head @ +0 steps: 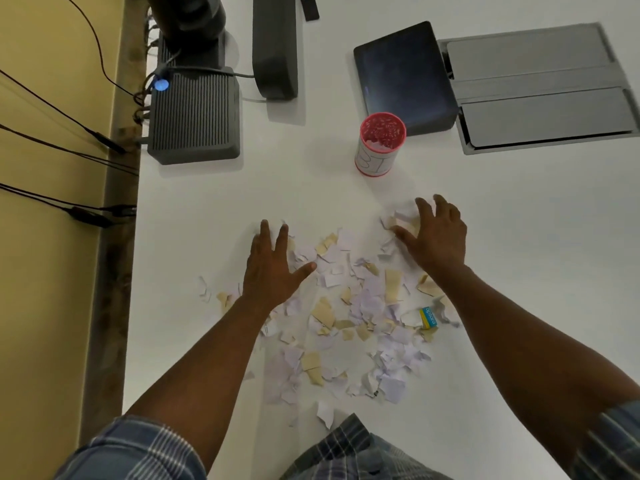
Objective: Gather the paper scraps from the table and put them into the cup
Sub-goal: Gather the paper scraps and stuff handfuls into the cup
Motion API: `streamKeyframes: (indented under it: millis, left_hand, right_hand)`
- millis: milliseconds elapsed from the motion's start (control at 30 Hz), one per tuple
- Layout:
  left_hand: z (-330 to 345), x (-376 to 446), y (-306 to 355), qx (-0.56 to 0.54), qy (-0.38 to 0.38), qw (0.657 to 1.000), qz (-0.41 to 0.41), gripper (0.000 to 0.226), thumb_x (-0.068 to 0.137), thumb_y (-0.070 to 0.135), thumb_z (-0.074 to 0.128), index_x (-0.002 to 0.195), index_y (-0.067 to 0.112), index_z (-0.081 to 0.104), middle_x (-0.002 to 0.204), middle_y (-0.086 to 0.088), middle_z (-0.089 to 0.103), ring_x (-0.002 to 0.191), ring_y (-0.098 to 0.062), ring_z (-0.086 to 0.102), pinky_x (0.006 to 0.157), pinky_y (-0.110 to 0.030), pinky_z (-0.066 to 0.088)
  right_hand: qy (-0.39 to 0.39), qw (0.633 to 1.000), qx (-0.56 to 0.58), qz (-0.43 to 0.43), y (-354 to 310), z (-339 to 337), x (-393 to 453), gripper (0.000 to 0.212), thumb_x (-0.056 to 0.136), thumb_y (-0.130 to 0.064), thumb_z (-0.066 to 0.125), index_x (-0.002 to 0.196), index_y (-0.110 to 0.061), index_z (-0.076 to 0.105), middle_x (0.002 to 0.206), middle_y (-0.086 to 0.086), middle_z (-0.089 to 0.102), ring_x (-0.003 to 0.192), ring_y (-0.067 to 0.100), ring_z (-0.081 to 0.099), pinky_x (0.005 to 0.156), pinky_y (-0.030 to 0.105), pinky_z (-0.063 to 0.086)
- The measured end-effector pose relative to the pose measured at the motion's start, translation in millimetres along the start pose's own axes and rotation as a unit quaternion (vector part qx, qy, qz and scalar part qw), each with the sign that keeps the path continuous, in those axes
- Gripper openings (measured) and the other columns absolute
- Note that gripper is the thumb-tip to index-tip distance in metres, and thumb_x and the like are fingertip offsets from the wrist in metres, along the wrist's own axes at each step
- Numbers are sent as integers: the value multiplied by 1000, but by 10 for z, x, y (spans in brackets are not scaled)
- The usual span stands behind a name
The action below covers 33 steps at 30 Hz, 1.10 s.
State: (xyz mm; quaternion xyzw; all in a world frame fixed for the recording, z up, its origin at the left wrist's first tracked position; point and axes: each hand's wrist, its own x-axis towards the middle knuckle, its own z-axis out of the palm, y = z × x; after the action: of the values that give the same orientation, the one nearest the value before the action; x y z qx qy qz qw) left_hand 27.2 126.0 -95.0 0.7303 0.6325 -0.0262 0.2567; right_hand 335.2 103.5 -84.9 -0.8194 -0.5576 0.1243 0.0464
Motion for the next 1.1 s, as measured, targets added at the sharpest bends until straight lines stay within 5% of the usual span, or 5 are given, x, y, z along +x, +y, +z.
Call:
streamKeyframes:
  millis: [133,367,633,767,1100]
  left_hand:
    - [-14,107,126,54,-2,999,9,107,67,85,41,148,27,3,156,-13,10,137,-38,21,106,-51,32]
    - [14,149,351,94,-60,988,103,94,70,72,58,144,43,6,145,-9,17,124,-32,28,90,-49,46]
    - [96,32,551,49,-35,990,131,46,87,25,64,130,24,49,130,-13,36,112,-31,42,83,-42,53]
    - [155,-62,567,-20,-7,993,112,26,94,26,51,119,18,56,122,-9,47,109,-27,46,82,-35,48]
    - [37,-83,503,-124,57,986,96,20,85,-1,56,92,5,73,98,-13,68,90,-26,64,81,-30,52]
  right_hand:
    - [-85,996,-5,16,63,36,-8,81,78,-72,50,141,-27,27,149,12,30,131,36,32,98,51,40]
    - [-131,980,-37,-144,-279,98,-93,100,64,-75,63,143,-27,24,147,9,33,128,32,37,94,46,45]
    - [-142,961,-49,-234,-589,138,-309,48,90,-30,56,133,-18,41,135,10,41,116,29,42,72,40,54]
    - [-125,954,-44,-270,-651,116,-450,23,93,-13,49,115,-10,53,109,12,51,95,29,51,60,38,50]
    - [-88,968,55,-230,-642,109,-479,18,89,-4,52,97,-5,67,92,13,63,84,31,59,66,38,52]
